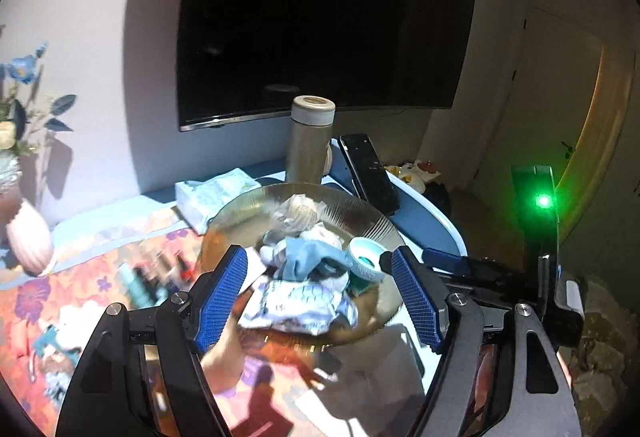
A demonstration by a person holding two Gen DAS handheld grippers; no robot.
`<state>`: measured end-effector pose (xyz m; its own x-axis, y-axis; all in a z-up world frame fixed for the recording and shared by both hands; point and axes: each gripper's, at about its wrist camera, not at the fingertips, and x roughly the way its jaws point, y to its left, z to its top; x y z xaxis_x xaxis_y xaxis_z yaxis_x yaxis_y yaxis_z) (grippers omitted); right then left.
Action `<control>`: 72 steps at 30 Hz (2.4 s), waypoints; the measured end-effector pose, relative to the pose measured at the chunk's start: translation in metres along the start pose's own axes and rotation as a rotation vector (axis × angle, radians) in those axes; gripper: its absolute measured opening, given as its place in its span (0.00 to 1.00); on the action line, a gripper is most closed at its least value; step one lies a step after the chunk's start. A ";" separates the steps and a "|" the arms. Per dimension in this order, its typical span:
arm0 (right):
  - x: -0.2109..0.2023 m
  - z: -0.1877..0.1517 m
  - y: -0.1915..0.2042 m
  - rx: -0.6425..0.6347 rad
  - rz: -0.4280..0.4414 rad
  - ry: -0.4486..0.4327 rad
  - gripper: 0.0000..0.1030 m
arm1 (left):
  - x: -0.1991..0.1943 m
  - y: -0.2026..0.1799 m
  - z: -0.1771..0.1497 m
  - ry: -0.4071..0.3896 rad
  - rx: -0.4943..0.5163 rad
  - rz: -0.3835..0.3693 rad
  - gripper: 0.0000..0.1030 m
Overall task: Organize soft objects
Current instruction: 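Move both open tools back toward the desk, then grasp the pink pouch with left tool while right tool grasps the white cloud plush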
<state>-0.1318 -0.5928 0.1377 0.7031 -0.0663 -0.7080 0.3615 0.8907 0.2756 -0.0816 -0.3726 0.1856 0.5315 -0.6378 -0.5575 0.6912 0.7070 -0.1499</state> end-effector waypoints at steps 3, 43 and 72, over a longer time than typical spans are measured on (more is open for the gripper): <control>-0.012 -0.012 0.010 -0.018 0.002 -0.003 0.61 | -0.020 0.002 -0.017 0.008 0.010 0.059 0.71; 0.075 -0.162 0.275 -0.435 0.206 0.192 0.66 | -0.092 0.234 -0.163 0.129 -0.279 0.600 0.71; 0.115 -0.177 0.285 -0.418 0.180 0.188 0.71 | -0.058 0.286 -0.197 0.210 -0.443 0.523 0.71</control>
<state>-0.0562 -0.2674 0.0195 0.5949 0.1539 -0.7889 -0.0593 0.9872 0.1478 -0.0115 -0.0732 0.0140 0.6025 -0.1406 -0.7857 0.0841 0.9901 -0.1127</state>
